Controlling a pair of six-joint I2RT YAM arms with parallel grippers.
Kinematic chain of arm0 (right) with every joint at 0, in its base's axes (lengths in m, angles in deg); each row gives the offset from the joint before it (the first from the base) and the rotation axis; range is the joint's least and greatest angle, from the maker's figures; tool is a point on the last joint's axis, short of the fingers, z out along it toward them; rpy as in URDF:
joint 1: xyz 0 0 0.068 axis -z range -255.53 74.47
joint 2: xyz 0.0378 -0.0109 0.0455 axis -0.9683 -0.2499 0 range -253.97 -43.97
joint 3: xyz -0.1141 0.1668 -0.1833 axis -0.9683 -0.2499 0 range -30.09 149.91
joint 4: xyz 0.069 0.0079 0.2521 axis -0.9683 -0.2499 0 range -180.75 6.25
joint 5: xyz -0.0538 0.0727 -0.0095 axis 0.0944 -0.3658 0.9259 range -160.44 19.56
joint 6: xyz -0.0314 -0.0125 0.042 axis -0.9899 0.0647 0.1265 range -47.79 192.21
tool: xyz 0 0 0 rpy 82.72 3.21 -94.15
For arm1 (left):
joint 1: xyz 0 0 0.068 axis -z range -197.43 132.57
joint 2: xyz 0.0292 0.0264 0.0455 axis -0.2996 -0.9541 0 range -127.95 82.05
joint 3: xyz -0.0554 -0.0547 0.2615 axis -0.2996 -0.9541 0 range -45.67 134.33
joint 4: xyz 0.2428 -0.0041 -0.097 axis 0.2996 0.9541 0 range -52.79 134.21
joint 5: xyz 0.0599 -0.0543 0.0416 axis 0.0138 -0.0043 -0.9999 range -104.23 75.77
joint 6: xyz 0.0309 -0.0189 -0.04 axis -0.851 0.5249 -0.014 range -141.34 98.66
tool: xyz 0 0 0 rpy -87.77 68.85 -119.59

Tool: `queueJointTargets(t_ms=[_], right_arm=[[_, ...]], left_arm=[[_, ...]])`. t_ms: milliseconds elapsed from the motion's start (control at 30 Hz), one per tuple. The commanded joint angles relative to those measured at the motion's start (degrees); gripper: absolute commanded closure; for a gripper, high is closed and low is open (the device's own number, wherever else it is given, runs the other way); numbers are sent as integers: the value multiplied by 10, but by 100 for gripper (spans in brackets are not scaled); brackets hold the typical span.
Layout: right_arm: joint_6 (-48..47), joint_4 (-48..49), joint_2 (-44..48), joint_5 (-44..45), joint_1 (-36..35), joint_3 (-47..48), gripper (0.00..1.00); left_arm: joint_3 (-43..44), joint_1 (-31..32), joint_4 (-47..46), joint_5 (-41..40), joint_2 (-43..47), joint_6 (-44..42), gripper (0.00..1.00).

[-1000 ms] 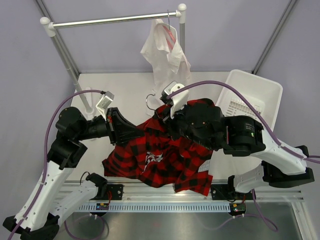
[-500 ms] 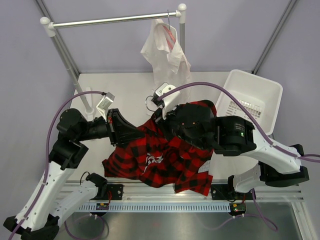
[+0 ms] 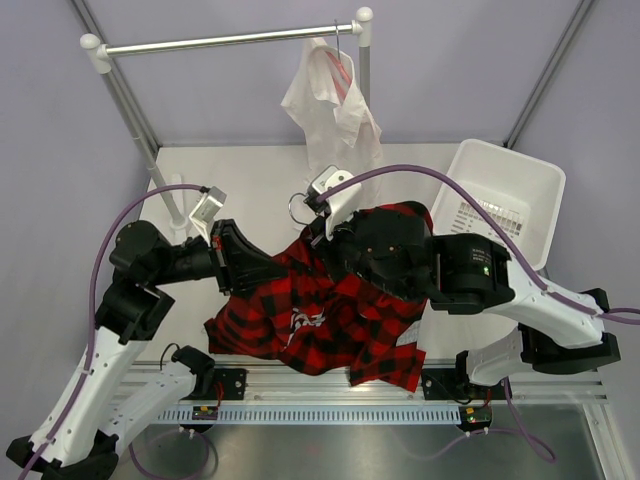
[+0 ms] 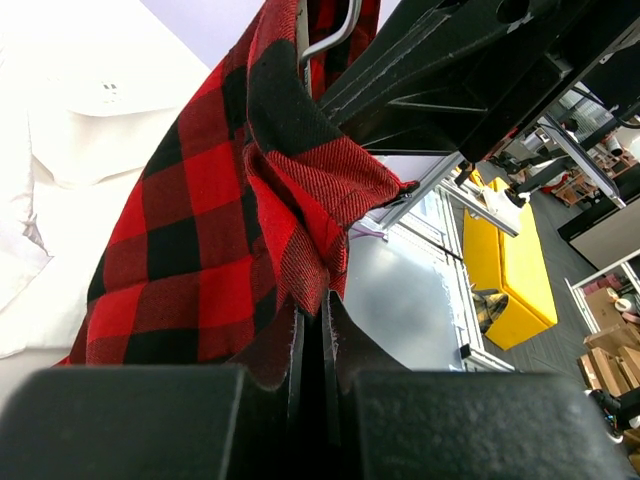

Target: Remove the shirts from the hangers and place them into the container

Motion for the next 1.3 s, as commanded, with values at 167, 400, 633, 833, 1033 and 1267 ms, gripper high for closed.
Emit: queueJointTargets(t_ms=[167,400,633,833,1033,1267], right_arm=[[8,-14,36,32,2,-21,97],[3,17,46,50,2,-53,100],[9,12,40,137,1,-64,100],[11,12,65,169,2,-70,100],[30,20,88,153,1,-117,100],[117,112,174,124,6,-302,97]], left_arm=[[26,2,-61,42,4,-1,100],[28,3,-76,45,15,12,96],[29,2,-56,38,26,5,38],[15,3,-42,27,24,-5,26],[-4,2,-17,-8,16,-31,55],[-111,10,77,-206,-17,-16,27]])
